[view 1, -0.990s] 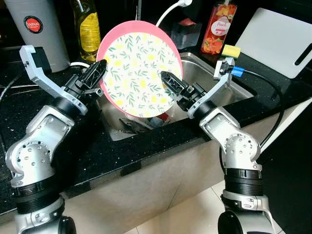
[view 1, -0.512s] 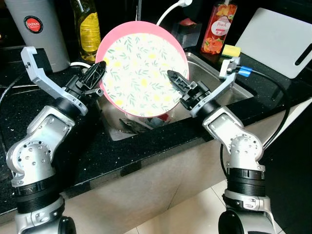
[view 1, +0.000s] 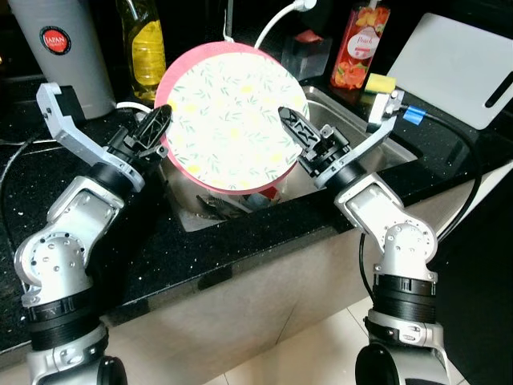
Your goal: Kitchen organization
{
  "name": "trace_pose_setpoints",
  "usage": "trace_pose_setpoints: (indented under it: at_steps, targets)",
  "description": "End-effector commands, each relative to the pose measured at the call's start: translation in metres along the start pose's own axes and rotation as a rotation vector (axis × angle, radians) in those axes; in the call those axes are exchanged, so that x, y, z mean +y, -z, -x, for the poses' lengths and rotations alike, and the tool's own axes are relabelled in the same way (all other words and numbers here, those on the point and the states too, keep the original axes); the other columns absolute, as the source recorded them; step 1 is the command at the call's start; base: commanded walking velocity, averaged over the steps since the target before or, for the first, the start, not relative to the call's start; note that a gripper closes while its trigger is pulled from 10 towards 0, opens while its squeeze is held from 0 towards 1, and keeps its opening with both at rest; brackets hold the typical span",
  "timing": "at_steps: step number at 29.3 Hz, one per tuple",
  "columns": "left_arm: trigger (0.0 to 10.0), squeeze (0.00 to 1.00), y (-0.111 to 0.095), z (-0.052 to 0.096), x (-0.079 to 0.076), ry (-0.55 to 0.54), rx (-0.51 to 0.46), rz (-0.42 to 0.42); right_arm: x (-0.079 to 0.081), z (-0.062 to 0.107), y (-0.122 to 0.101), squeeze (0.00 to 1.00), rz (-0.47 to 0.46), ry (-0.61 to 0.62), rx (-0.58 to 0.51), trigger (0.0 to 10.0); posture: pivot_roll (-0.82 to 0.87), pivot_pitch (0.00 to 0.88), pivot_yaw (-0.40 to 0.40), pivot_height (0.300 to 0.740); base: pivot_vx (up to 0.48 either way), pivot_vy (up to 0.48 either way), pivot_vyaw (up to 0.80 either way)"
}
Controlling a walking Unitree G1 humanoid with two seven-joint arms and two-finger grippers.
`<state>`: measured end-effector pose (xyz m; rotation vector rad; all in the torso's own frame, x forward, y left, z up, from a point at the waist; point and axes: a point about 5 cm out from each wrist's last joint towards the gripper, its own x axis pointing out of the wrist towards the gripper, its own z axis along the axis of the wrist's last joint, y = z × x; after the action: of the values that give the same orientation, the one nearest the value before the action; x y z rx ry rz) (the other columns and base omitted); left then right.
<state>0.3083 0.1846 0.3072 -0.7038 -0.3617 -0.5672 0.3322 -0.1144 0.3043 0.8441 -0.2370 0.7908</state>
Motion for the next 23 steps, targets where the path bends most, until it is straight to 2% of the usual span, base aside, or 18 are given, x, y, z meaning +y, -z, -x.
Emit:
trace_pose_setpoints:
  at_steps: [1, 2, 3, 7, 8, 10, 23]
  targets:
    - [10.0, 0.00, -0.006, -0.002, -0.005, 0.024, -0.041, 0.012, -0.005, 0.001, 0.003, 0.00, -0.002, 0.033, 0.018, 10.0, -0.10, 0.146, -0.047, 0.740, 0.000, 0.000, 0.00]
    - [10.0, 0.00, -0.008, -0.002, -0.005, 0.025, -0.047, 0.007, -0.005, 0.001, 0.003, 0.00, -0.002, 0.039, 0.018, 10.0, -0.10, 0.147, -0.048, 0.740, 0.000, 0.000, 0.00]
    - [10.0, 1.00, -0.009, -0.002, -0.004, 0.022, -0.051, 0.012, -0.006, 0.001, 0.003, 0.00, -0.003, 0.040, 0.019, 10.0, -0.10, 0.146, -0.048, 0.740, 0.000, 0.000, 0.00]
    - [10.0, 1.00, -0.010, -0.003, 0.002, -0.039, -0.043, -0.006, -0.006, 0.001, 0.004, 0.00, -0.007, 0.044, 0.025, 10.0, -0.10, 0.146, -0.049, 0.740, 0.000, 0.000, 0.00]
    - [10.0, 0.04, -0.009, -0.002, 0.006, -0.072, -0.039, 0.005, -0.007, 0.001, 0.006, 0.00, -0.008, 0.053, 0.033, 10.0, -0.09, 0.146, -0.049, 0.740, 0.000, 0.000, 0.00]
    - [10.0, 0.00, -0.007, -0.002, 0.009, -0.087, -0.034, 0.012, -0.008, 0.001, 0.007, 0.00, -0.011, 0.060, 0.040, 10.0, -0.10, 0.146, -0.049, 0.740, 0.000, 0.000, 0.00]
    - [10.0, 0.00, -0.008, -0.002, 0.013, -0.116, -0.036, 0.019, -0.012, 0.001, 0.005, 0.00, -0.010, 0.093, 0.017, 10.0, -0.09, 0.147, -0.049, 0.740, 0.000, 0.000, 0.00]
